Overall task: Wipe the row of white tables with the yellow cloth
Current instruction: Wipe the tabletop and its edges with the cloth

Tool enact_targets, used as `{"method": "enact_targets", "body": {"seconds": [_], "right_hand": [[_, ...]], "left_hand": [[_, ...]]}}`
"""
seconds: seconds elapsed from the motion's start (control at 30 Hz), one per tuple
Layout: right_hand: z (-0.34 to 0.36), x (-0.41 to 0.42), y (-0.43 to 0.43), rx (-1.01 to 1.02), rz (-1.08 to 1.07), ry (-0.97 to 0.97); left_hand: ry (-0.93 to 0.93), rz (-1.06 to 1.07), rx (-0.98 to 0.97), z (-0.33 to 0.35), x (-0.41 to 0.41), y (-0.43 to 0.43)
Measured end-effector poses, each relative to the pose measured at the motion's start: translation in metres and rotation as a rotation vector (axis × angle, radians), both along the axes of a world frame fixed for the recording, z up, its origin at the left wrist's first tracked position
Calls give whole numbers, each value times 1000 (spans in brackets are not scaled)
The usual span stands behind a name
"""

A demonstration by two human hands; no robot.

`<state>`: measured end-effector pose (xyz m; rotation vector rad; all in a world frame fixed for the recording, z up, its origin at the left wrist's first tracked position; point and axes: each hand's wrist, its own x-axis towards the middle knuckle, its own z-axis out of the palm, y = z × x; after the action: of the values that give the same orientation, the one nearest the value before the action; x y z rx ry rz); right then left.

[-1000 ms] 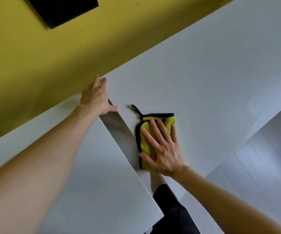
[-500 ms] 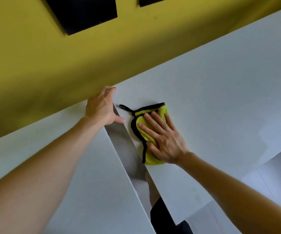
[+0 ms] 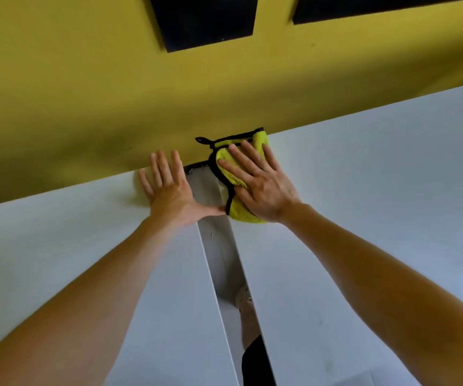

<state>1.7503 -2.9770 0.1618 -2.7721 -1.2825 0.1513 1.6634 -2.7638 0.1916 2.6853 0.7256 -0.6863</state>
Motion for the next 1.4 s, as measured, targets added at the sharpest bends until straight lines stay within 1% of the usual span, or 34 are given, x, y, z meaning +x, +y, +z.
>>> {"method": "enact_targets", "body": {"seconds": [0.03,0.1,0.13,0.17,0.2,0.23,0.3,0.33,0.4,0.53,0.6,0.67,0.8,0.87,0.93,1.03,1.1,1.2,1.3,1.33,1.4], "right_hand": [[-1,11,-19,0,-59,-10],[0,29,-46,13,-292,17],[2,32,-48,17,-404,37],[2,32,-41,15,-466,33],[1,31,-29,3,-461,22],[0,29,-14,-14,-391,17],[-1,22,12,-24,-170,-1],[-1,16,21,-19,-105,-11],[0,-4,20,5,-126,10],[14,-113,-22,-33,-157,80],[14,-136,-32,-26,-167,98],[7,-107,-9,5,-220,78],[-2,-20,69,45,-371,57],[-4,-17,72,53,-377,36],[-2,-53,47,68,-342,23],[11,-144,-10,17,-277,56],[13,-171,-26,-8,-242,75],[3,-118,7,-30,-233,46],[-5,-56,56,-2,-289,13],[-5,-48,64,10,-302,17],[-6,-45,60,36,-258,0]], "left_hand": [[10,-6,-16,0,0,0],[36,-15,-37,1,1,1],[53,-16,-46,2,1,1],[69,-20,-50,3,1,0],[84,-28,-56,4,2,1],[95,-41,-70,5,3,1],[96,-104,-89,8,-3,7],[97,-147,-79,10,-9,12],[128,-225,-72,15,-27,25],[201,-323,-108,19,-48,38],[221,-334,-111,17,-46,39],[223,-329,-114,16,-45,39],[229,-319,-108,16,-47,39],[227,-318,-112,17,-45,39],[227,-315,-117,18,-46,40],[227,-320,-129,19,-44,40],[224,-323,-129,20,-46,40],[228,-319,-130,20,-45,40],[227,-307,-112,19,-46,38],[232,-303,-110,18,-45,38],[229,-302,-96,17,-46,39]]}}
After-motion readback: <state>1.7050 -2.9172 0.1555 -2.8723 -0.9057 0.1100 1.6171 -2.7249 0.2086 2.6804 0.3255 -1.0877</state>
